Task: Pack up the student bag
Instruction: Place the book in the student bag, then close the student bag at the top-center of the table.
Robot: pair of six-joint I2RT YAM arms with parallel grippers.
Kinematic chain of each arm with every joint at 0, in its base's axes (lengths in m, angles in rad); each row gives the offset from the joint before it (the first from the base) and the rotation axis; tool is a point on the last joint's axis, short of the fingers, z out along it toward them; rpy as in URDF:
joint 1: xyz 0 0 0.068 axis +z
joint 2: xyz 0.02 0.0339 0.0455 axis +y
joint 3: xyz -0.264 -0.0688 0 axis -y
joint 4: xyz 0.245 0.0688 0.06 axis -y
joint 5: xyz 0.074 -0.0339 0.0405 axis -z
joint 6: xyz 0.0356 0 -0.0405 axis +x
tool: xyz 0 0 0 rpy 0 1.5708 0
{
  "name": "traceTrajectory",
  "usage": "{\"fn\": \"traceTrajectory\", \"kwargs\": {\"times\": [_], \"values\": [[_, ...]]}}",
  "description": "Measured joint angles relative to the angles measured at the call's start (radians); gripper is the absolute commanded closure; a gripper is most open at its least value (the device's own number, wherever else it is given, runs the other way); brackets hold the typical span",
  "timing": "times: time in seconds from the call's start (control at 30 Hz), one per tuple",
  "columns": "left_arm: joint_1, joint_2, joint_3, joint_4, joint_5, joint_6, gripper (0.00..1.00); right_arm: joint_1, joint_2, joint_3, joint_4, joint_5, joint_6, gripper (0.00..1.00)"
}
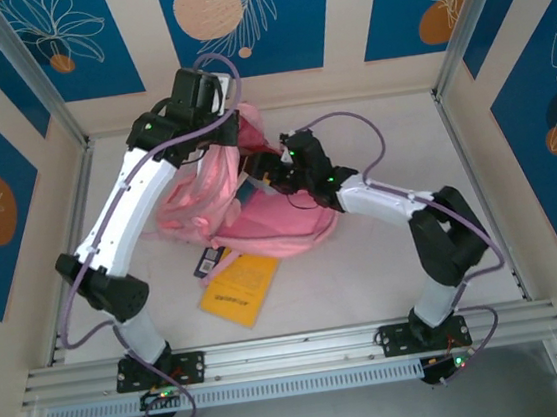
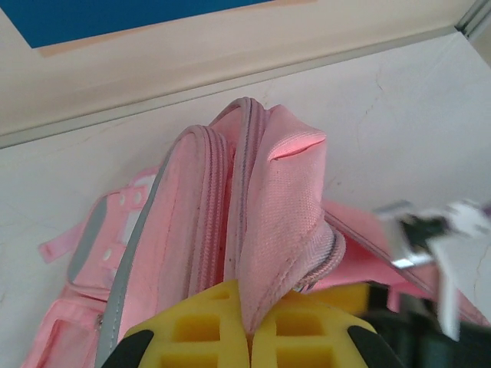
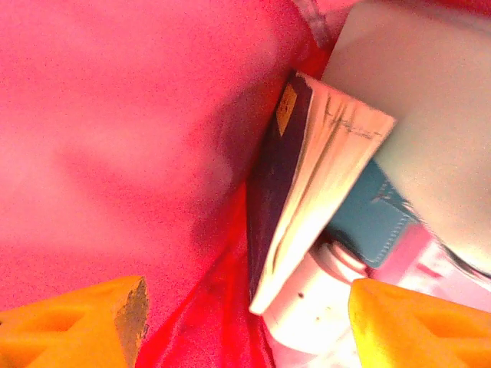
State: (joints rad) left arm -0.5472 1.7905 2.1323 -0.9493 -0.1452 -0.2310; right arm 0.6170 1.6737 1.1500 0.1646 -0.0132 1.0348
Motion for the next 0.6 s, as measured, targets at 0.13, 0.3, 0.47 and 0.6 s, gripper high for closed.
{"fn": "traceTrajectory", "kwargs": {"times": [0.13, 0.3, 0.47, 0.6], "values": [[0.042, 0.138, 0.135, 0.015, 0.040, -0.015, 1.00, -0.016, -0.131, -0.095, -0.042, 0.028, -0.098, 0.34], [0.093, 0.290, 0.281, 0.046, 0.085, -0.026, 1.00, -0.013, -0.272, -0.182, -0.095, 0.058, -0.189, 0.35], [0.106, 0.340, 0.293, 0.053, 0.187, -0.050, 0.87, -0.015, -0.379, -0.267, -0.130, 0.079, -0.249, 0.36], [0.099, 0.300, 0.165, 0.081, 0.282, -0.079, 0.55, -0.015, -0.424, -0.330, -0.150, 0.082, -0.271, 0.37]]}}
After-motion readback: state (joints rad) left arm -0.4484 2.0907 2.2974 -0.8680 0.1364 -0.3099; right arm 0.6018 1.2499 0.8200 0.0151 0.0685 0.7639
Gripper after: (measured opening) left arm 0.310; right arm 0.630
